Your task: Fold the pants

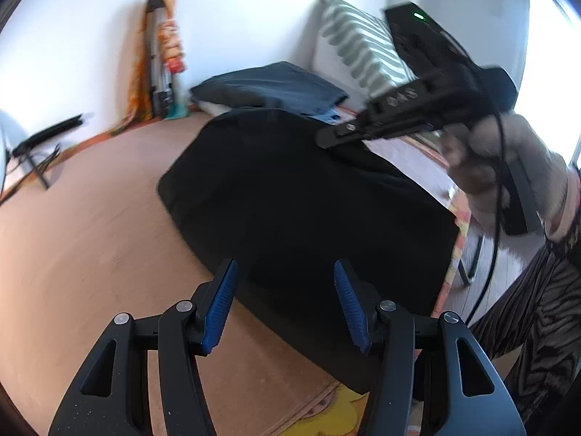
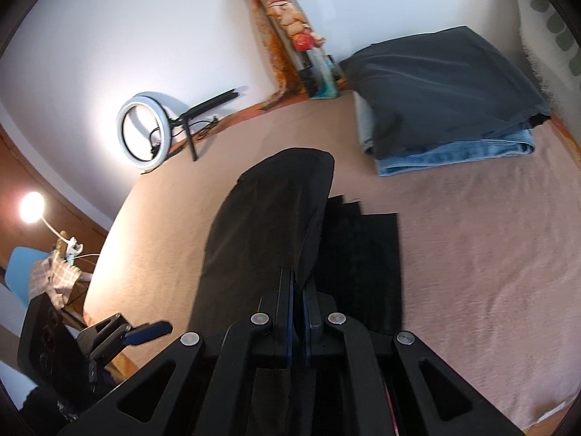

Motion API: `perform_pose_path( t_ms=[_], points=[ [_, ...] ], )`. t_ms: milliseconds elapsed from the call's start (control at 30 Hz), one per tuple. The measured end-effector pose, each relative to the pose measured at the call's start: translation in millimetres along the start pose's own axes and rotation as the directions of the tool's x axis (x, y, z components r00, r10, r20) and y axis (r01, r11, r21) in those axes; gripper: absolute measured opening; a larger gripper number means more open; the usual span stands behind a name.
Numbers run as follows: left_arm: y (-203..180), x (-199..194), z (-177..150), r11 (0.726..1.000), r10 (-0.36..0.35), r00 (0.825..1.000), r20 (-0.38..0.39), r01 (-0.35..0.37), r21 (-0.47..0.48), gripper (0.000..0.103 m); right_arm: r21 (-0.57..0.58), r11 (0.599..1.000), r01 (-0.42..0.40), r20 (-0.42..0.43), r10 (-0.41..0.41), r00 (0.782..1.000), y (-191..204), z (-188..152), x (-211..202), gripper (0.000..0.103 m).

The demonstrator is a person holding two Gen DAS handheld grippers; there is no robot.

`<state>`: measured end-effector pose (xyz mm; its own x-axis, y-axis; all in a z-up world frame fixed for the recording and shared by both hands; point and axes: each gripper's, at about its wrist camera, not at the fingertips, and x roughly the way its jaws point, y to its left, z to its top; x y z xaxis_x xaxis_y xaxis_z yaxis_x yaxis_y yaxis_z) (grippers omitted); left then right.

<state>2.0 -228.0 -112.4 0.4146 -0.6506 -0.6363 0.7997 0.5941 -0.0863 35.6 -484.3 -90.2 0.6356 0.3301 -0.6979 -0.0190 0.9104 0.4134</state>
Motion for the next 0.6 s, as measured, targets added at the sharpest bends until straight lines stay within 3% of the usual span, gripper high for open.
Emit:
perform_pose_path(
  t_ms=[200, 600],
  points=[
    [-18.4, 12.9, -6.0, 0.998, -0.028, 0.999, -0.036, 0.030, 0.052, 0.054, -0.013, 0.997, 0.071, -0.033, -0.072, 0.997, -20.6, -6.6, 10.9, 0.001],
    [-32.7, 16.8, -14.8, 0.996, -0.033, 0.998, -0.055, 0.038, 0.080, 0.054, -0.040, 0.995, 0.095, -0.088, -0.098, 0.991, -37.3, -19.3, 36.0, 0.001]
  ],
)
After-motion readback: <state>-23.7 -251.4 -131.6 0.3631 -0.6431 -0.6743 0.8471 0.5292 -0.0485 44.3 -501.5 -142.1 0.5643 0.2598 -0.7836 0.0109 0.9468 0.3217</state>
